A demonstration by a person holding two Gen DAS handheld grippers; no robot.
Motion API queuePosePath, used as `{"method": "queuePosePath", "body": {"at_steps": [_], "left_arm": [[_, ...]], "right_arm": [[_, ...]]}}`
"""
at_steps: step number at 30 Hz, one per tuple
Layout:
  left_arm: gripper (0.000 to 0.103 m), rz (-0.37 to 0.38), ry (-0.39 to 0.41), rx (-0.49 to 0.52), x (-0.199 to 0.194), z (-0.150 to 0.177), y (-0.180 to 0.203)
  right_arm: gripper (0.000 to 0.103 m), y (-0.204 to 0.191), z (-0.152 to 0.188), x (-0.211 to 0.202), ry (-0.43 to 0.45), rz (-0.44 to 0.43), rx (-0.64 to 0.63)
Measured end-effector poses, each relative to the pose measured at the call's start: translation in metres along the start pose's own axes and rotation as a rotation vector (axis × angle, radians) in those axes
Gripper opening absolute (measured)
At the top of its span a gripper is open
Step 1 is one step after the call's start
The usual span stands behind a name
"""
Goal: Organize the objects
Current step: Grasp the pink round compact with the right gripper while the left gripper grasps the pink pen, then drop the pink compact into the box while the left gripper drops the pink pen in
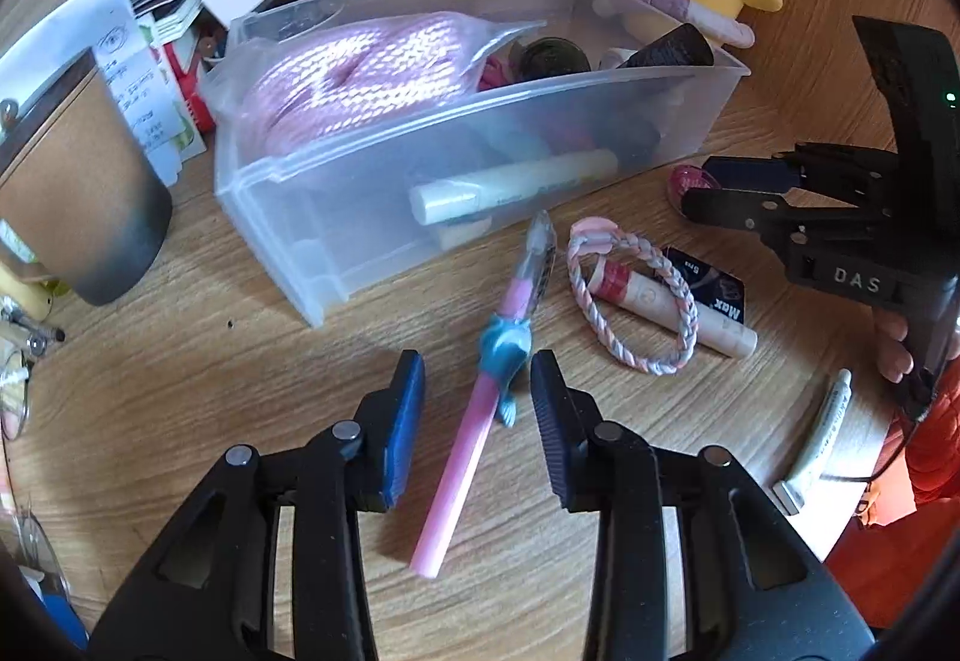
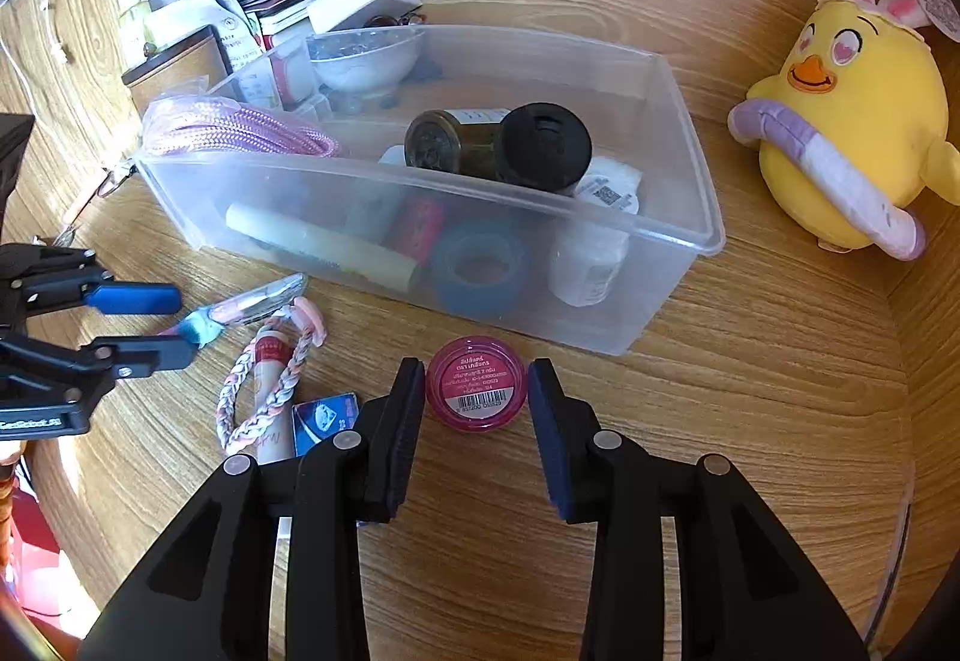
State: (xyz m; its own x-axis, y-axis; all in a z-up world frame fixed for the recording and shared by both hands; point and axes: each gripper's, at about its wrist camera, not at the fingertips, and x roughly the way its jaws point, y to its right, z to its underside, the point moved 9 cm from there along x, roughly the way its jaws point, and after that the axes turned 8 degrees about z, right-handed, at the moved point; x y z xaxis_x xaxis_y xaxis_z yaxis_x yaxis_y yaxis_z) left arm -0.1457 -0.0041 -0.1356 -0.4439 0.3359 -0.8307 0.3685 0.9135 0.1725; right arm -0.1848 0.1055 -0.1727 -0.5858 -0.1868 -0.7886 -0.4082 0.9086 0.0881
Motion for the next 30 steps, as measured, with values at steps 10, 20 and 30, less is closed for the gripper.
{"method": "queuePosePath", "body": {"at_steps": [10,20,30], "left_arm": [[0.017,-0.055,0.028,0.071,-0.001,0.006,0.017],[0.017,-0.098,0.086,0.022,-0.020,0.013,0.027],[0.017,-0.093,0.264,-0.036,-0.073,-0.016,0.017]], "right_arm": [[0.033,0.003,0.006,-0.025,0.050,-0.020,0.021],[0.032,-0.005,-0.001,-0.056,0.127,-0.032,0.024],[0.032,-0.005,-0.030,-0.092,0.241,-0.037,0.038]]}}
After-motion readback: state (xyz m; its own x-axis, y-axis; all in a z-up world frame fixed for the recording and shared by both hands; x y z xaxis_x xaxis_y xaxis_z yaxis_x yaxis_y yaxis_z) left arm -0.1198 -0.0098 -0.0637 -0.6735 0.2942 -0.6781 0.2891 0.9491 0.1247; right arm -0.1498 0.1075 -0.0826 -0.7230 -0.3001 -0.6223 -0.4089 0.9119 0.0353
